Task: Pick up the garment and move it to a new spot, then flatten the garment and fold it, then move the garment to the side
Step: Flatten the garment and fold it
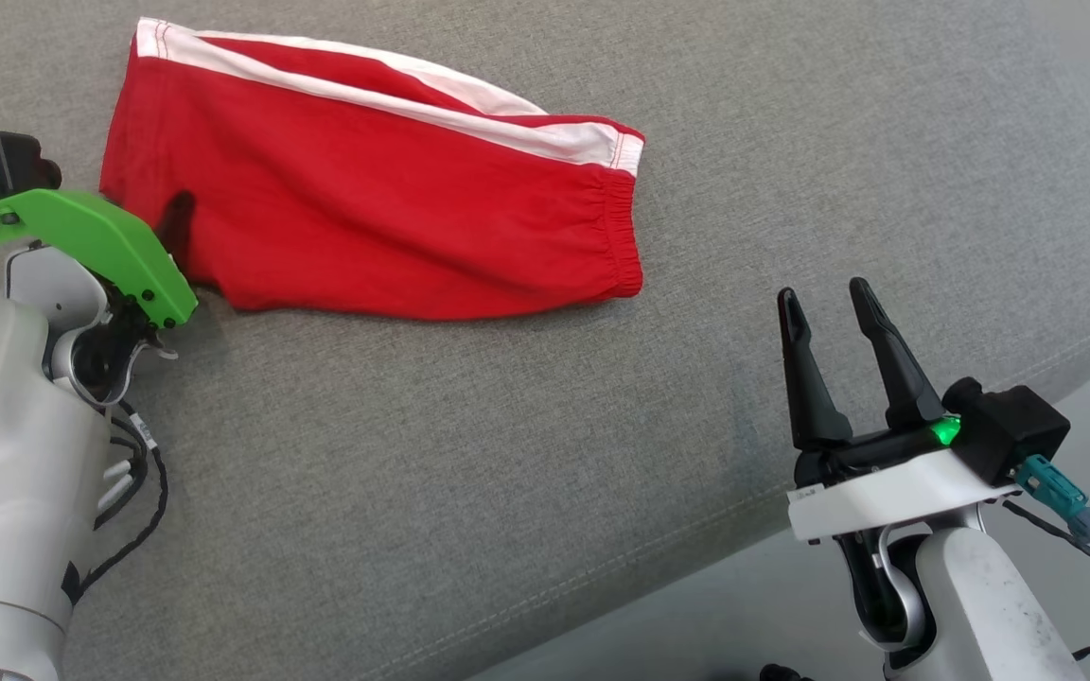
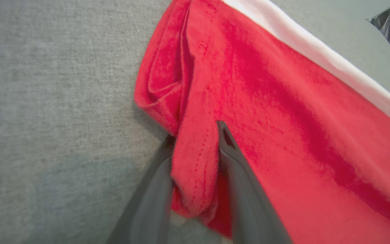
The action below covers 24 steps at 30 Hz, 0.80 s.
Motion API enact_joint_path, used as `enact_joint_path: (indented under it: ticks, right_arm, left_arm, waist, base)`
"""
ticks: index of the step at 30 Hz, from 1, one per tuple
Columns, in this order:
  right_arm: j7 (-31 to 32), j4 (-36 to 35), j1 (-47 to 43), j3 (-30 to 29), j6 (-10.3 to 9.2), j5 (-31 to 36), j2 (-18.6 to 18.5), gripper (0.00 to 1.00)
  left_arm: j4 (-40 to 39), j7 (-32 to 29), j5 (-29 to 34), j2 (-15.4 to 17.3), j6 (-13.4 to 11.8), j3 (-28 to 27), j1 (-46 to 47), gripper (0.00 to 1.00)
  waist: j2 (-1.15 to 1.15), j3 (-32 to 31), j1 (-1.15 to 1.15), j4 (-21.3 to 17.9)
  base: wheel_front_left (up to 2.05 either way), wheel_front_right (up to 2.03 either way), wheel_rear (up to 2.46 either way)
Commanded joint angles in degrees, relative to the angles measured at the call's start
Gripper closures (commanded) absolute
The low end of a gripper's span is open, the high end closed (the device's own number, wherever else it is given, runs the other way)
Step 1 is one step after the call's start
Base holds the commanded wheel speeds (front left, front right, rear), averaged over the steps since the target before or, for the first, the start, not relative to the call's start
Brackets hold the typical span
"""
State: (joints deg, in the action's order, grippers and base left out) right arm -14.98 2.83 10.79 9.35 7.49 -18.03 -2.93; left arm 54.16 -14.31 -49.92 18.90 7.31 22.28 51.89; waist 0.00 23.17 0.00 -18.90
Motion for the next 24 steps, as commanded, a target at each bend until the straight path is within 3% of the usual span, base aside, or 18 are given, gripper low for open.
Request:
enact_joint_path:
  ticks: [1,10,21,24]
  right_arm:
    - [-0.21,-0.24,0.34,-0.13,-0.01,-0.69,-0.03,0.00]
    - [-0.20,0.33,-0.63,-1.06,0.00,-0.98,-0.06,0.00]
    - [-0.17,1.28,-1.53,-3.13,0.00,0.08,-0.08,0.00]
    - [-0.17,1.65,-1.97,-3.62,0.00,0.02,-0.07,0.00]
  left_arm:
    - [0.12,-0.66,-1.04,-0.90,0.23,1.28,-2.09,1.00]
    - [-6.87,11.07,-6.81,-1.28,0.19,0.74,-6.79,1.00]
    - [-15.12,22.29,-6.79,-3.55,0.16,2.24,-17.19,1.00]
    - [-18.86,24.77,-5.93,-4.20,-1.09,2.62,-20.76,1.00]
  waist:
    - [0.00,-0.09,0.00,0.52]
    - [0.00,-1.08,0.00,4.69]
    - [0.00,-3.54,0.00,9.44]
    - [0.00,-4.56,0.00,10.77]
  base:
    - [0.00,0.00,0.00]
    - [0.00,0.00,0.00]
    - [0.00,0.00,0.00]
    - [0.00,0.00,0.00]
